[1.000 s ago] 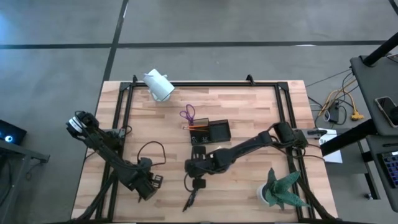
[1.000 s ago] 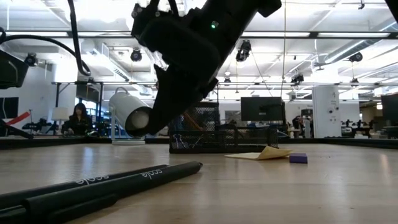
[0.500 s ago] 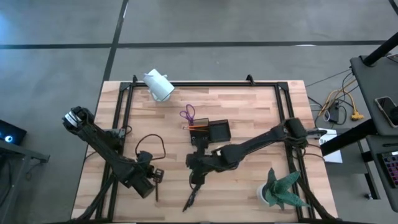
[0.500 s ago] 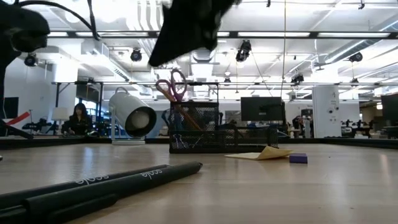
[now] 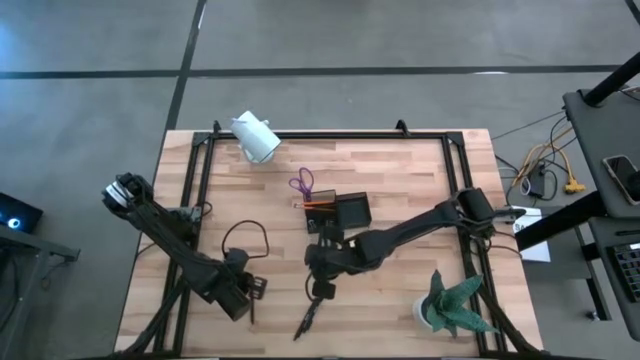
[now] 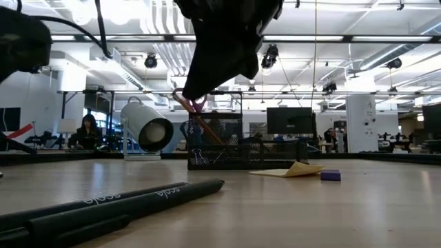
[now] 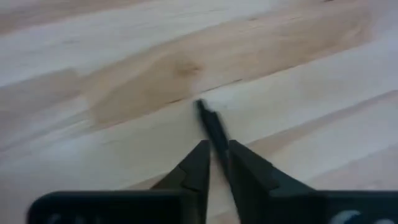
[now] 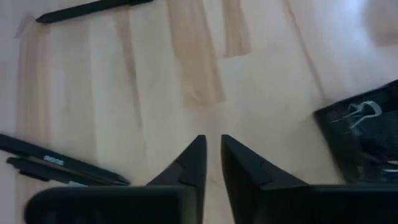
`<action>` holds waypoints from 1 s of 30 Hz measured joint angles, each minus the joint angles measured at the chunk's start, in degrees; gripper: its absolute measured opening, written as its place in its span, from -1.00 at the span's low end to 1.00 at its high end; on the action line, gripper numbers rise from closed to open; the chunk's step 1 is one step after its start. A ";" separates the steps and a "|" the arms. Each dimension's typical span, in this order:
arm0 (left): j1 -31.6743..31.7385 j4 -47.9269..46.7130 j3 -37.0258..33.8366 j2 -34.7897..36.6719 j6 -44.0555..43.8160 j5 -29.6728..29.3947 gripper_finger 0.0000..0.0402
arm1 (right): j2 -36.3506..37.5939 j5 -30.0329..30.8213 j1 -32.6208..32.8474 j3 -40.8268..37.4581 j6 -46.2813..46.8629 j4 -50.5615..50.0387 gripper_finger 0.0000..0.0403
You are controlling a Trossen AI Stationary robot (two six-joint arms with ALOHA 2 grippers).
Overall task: Pick and place office supplies into organizer
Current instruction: Put the top black pen into the black desk organizer
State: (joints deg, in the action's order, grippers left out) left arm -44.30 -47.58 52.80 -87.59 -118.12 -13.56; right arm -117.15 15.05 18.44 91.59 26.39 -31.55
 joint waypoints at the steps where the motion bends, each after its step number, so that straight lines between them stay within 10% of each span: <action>1: 0.18 0.93 -0.10 -0.39 -0.03 -0.41 -0.73 | -0.13 -0.01 0.17 -0.02 0.47 0.16 -0.77; 9: 0.46 1.86 -0.33 -3.84 -3.44 0.24 -0.25 | -0.62 4.10 1.84 -0.02 3.45 -1.87 -0.38; 17: 0.96 5.49 -0.24 -8.12 -2.90 2.55 -0.19 | -0.75 4.63 2.38 -0.02 3.65 -2.69 -0.21; 30: 1.59 2.60 2.01 -10.54 1.84 4.70 -0.75 | -0.77 4.61 2.34 -0.02 3.58 -2.69 -0.24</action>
State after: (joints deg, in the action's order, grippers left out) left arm -42.70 -44.99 54.81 -98.13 -116.27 -8.86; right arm -117.93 19.66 20.79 91.57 29.98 -34.24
